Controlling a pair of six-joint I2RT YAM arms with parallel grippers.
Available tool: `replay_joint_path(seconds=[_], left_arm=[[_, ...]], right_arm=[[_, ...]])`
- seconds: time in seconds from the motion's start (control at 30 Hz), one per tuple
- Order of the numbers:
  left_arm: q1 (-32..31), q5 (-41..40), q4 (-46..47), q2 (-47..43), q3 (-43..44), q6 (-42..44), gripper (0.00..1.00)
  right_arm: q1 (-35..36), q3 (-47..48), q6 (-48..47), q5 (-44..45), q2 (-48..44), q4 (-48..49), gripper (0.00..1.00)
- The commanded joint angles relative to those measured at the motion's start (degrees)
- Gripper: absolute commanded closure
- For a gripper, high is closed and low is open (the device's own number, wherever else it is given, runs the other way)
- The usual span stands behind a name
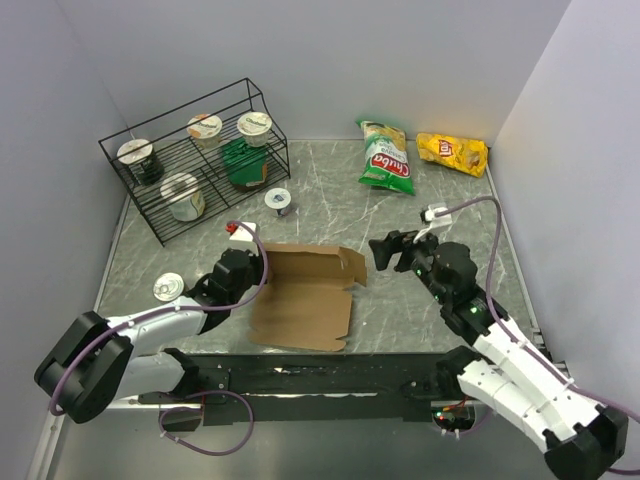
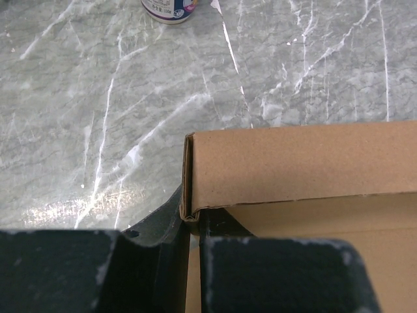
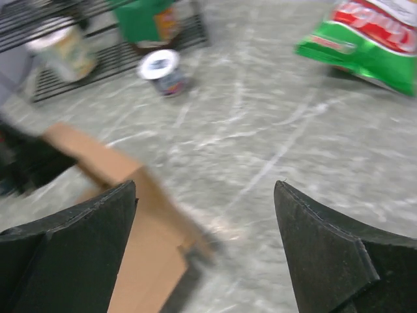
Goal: Fold the paper box
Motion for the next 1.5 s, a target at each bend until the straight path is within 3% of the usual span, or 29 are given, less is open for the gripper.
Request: replay_joint_path(seconds=[0.0,0.33,0.83,0.93,1.17,1.47], left_arm=[[0.4,1.5,1.8,-1.8,-0.4,0.2,0.99],[0.4,1.4,1.5,-1.0,-0.1,-0.6,0.99],[0.4,1.3,1.6,0.2,0.2,-1.3,0.99],[0.3,1.2,1.5,0.2,0.2,-1.3,0.99],[-0.3,0.2,2.3,-0.7,-0.5,-2.1,0.99],[-3.5,-4.5,2.2,-0.2,-0.2,-3.0,0.99]], right_arm=[[-9.2,-1.8,1.0,-9.6,4.1,2.7,0.13],[-11.1,-8.3,-1.5,-21.1,10.2,10.1,0.22],[-1.6,-9.7,0.4,-19.8,10.8,11.9,0.26],[2.0,-9.2,3.7,-15.4,11.5,11.7,0.26],[12.7,-11.3,22.4,12.0,11.5,13.8,0.28],[20.6,-11.6,31.7,26.6,12.0,14.8,0.21]])
